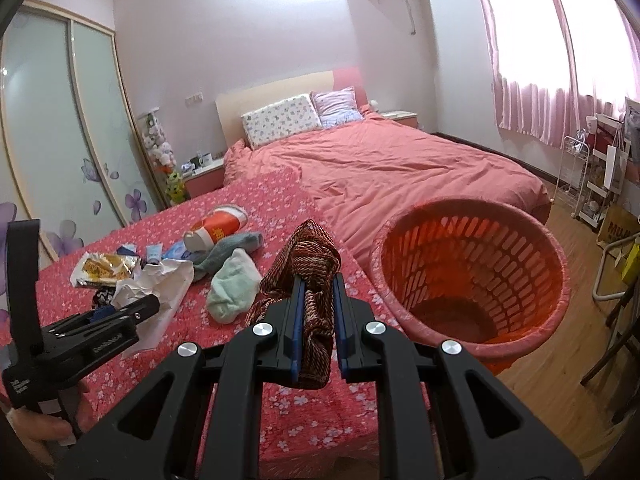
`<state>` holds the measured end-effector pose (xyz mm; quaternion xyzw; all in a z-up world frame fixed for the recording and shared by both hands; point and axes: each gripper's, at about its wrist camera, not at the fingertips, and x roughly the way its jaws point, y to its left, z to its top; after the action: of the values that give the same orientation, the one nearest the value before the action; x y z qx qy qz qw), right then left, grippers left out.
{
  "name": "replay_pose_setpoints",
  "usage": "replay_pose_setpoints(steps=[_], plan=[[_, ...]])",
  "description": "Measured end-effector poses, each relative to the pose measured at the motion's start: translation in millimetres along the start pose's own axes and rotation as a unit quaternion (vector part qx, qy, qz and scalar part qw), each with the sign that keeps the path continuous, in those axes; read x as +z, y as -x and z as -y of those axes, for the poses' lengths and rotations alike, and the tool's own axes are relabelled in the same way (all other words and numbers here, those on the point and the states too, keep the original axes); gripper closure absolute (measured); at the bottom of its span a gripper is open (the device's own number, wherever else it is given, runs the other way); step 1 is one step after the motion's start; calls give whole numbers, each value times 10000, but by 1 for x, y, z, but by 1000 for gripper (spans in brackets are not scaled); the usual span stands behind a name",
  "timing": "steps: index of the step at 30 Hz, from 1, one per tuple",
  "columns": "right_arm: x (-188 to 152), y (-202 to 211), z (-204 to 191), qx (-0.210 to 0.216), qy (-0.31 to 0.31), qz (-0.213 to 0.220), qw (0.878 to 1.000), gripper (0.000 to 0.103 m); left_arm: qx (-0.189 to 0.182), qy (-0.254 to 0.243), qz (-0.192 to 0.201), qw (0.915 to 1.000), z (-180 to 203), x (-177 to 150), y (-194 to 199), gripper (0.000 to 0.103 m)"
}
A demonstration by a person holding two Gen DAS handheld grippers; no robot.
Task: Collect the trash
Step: 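Carry scarf and tissue to the orange basket and release both grippers inside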
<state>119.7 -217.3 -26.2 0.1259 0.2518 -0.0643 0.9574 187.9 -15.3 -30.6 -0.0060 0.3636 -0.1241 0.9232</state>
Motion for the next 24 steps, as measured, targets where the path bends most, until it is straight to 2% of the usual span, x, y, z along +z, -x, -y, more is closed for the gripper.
replay_pose_setpoints(steps=[6, 12, 19, 24], plan=[[12, 13, 18, -135, -129, 312, 9993, 89, -305, -161, 246, 9991, 27, 15, 20, 60], [23, 23, 39, -385, -251, 630, 9970, 89, -759, -318, 369, 9959, 61, 28, 28, 60], [34, 26, 68, -783, -451, 980, 9911, 89, -1255, -586, 339, 9898, 111, 39, 16, 60], [36, 15, 91, -1105, -601, 1044, 9865, 89, -1570, -740, 245, 9845, 145, 44, -3, 60]])
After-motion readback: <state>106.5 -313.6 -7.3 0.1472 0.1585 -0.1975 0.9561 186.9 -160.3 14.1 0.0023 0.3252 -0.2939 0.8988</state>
